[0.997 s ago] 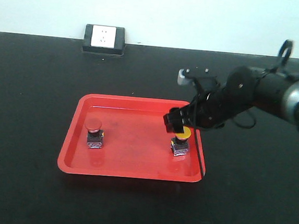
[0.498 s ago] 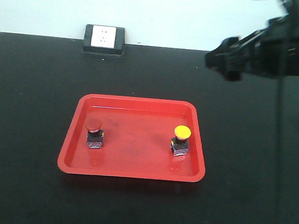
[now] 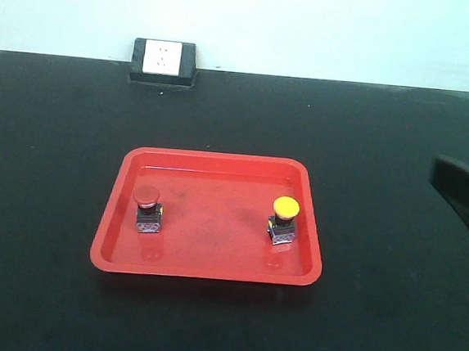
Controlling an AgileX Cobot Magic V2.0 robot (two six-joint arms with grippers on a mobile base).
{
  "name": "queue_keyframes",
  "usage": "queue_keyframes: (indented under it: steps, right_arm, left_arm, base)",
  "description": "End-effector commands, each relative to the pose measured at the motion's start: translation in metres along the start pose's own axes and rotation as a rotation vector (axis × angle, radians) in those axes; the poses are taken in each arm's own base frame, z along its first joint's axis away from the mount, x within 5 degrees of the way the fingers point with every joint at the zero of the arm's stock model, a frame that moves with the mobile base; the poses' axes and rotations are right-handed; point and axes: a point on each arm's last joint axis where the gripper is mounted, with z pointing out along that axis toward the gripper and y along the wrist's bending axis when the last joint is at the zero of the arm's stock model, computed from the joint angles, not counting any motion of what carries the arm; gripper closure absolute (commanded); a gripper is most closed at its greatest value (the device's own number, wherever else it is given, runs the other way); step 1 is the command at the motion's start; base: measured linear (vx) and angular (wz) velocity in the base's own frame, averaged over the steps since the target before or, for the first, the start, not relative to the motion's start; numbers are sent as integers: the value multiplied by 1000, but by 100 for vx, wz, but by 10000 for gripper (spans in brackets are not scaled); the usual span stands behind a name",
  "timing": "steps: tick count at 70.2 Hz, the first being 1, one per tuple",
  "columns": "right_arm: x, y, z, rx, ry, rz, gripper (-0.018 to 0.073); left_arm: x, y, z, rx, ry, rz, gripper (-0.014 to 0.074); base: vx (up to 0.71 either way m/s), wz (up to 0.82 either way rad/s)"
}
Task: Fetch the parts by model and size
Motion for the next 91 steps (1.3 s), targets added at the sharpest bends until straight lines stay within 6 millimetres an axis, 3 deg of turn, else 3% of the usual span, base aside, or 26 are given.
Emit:
queue_keyframes:
  steps: [1,18,34,41,49,52,56,68,91]
  right_arm:
    - [4,-1,-19,35,-163,-23,-18]
    - [58,5,-49,51,-259,-27,-18]
    - [94,7,-59,69,-371,-22,-18]
    - [100,6,-57,79,-403,-21,-18]
    - [101,6,-56,78,-394,-21,-5]
    - [102,6,-56,78,-392,-22,29]
    - [102,6,-56,77,-388,-22,96]
    - [102,7,-56,76,-382,-22,571]
    - [105,8,-55,56,-350,14,569]
  left_arm:
    - [-13,-2,-1,17,-84,-4,94]
    - [-11,-1,-1,13,-57,-5,94]
    - [-10,-1,-1,11,-48,-5,120]
    - [-8,-1,-1,8,-27,-4,252]
    - [-7,-1,-1,5,-12,-4,515]
    - [-7,-1,-1,5,-13,-3,607]
    - [-7,-1,-1,7,-20,-3,606]
    - [-8,-1,-1,8,-26,-3,605]
    - [-7,-1,-1,7,-20,-4,605]
  base:
    - [0,0]
    - [0,0]
    - [0,0]
    - [0,0]
    - [0,0]
    - [0,0]
    - [0,0]
    - [0,0]
    - [0,0]
